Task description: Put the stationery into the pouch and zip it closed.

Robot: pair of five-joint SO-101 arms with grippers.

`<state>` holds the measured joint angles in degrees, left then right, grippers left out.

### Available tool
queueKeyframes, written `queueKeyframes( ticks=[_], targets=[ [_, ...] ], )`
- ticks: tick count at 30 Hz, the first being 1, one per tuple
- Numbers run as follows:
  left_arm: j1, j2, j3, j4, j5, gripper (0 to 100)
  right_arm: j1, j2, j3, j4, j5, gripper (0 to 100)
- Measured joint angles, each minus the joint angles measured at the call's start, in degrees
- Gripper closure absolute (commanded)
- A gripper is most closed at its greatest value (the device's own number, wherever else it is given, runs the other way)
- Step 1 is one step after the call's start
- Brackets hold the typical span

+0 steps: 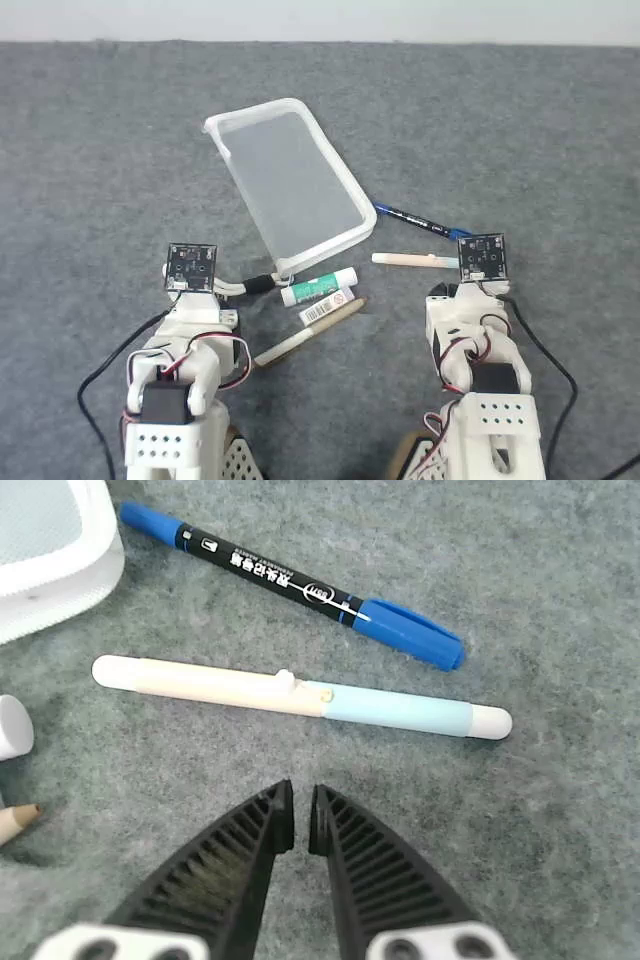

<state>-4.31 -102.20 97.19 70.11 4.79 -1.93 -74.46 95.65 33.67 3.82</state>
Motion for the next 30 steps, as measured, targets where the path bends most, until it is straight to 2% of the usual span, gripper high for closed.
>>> queueKeyframes(
  ticks=[8, 18, 23, 26, 30],
  targets=[
    [-0.26, 0.0, 0.0, -1.05, 0.0, 98, 0.18, 0.0, -0.79, 0.44, 0.0, 96.2],
    [-0.53, 0.0, -3.87, -1.49, -1.76, 98, 0.0, 0.0, -11.16, 1.49, 0.0, 96.5],
    [-7.91, 0.0, -6.15, -1.49, -6.95, 98, -0.09, 0.0, -22.77, 11.78, -3.16, 96.8],
    [-12.75, -0.09, -7.65, -1.49, -6.77, 98, -1.32, 0.0, -31.65, 18.64, -7.65, 99.3],
    [-14.77, 0.0, -8.26, -1.49, -5.01, 98, -7.38, 0.0, -40.35, 23.65, -9.41, 99.3]
  ],
)
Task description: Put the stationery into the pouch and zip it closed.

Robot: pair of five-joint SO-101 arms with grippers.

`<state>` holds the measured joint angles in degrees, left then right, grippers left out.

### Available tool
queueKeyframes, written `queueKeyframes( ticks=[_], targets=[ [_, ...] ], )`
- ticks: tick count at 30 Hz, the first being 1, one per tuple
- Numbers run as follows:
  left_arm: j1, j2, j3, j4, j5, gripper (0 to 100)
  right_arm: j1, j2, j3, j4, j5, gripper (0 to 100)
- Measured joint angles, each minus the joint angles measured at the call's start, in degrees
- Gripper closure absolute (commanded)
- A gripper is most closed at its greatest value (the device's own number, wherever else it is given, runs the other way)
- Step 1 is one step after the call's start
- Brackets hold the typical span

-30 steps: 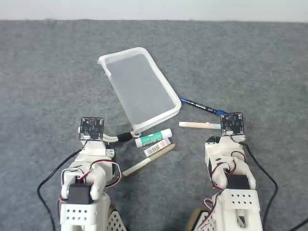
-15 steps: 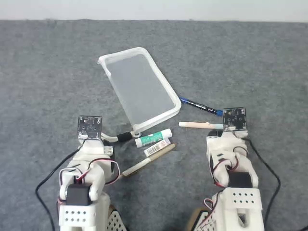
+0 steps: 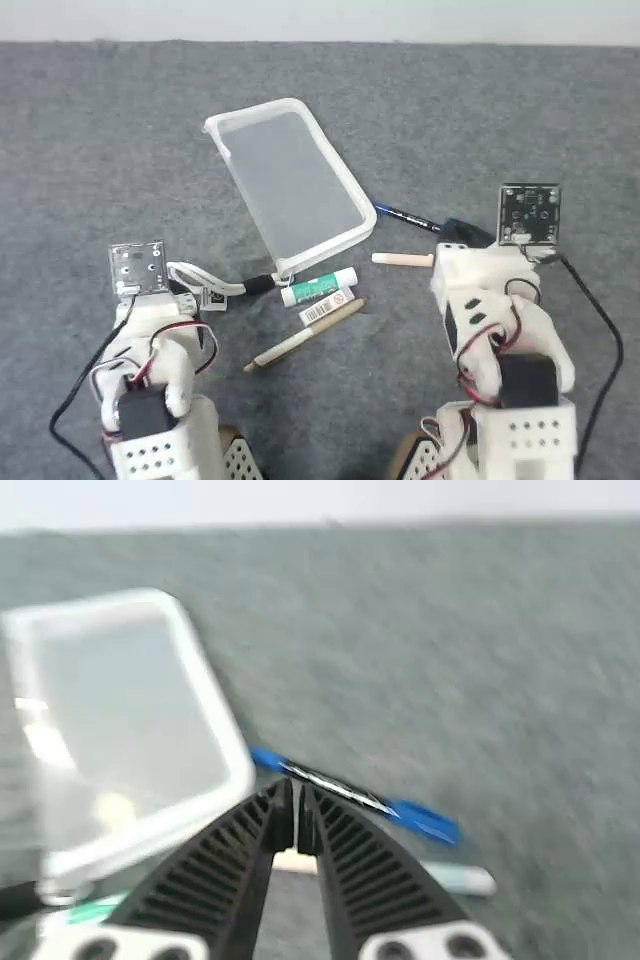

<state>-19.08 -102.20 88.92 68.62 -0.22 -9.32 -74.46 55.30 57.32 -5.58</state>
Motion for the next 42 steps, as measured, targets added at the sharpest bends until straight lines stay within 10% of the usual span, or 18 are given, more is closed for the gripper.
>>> queueKeyframes(
  ticks=[24, 42],
  targets=[
    [-0.44, 0.0, 0.0, 0.0, 0.44, 98, -25.14, 32.7, -13.71, 0.35, -4.84, 99.3],
    [-0.44, 0.0, 0.0, -3.08, 0.53, 98, -27.25, 71.91, -22.68, -13.63, -4.84, 99.3]
  ],
)
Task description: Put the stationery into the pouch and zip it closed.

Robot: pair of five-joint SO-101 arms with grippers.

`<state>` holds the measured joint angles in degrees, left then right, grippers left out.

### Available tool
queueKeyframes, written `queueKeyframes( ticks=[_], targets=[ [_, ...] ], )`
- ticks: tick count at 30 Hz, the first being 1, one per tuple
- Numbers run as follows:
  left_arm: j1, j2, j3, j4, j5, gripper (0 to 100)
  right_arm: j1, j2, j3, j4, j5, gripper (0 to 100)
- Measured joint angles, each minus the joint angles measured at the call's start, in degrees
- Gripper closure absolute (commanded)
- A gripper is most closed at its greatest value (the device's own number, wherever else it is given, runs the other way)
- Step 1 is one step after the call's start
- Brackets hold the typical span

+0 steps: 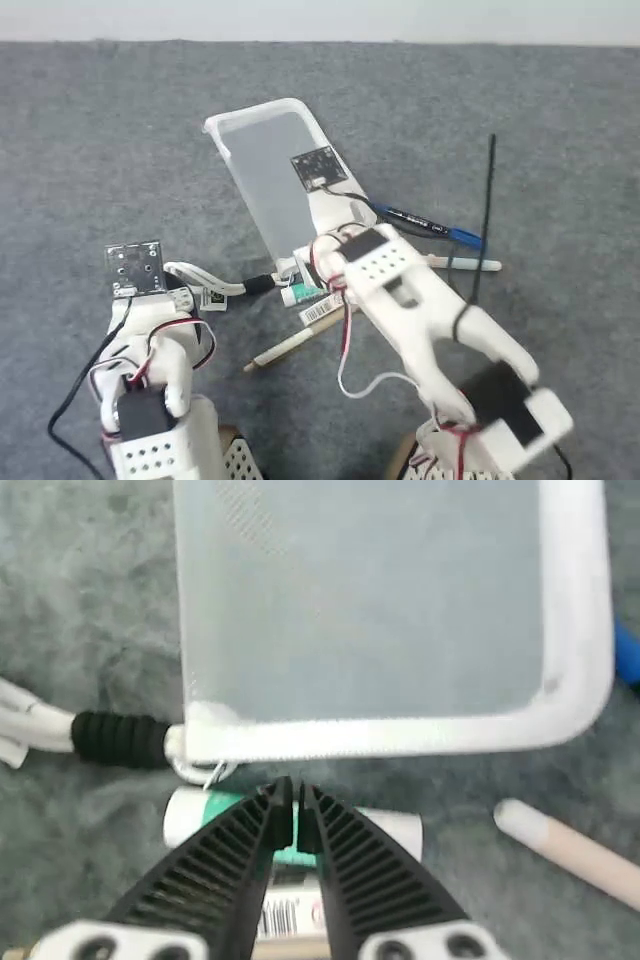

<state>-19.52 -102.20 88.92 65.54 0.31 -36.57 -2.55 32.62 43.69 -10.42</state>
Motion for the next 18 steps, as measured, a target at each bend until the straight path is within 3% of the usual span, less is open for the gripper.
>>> queueKeyframes(
  ticks=[18],
  targets=[
    [0.0, 0.0, 0.0, 0.0, 0.0, 98, 8.35, 28.57, -33.93, 0.0, 0.0, 99.2]
  ],
)
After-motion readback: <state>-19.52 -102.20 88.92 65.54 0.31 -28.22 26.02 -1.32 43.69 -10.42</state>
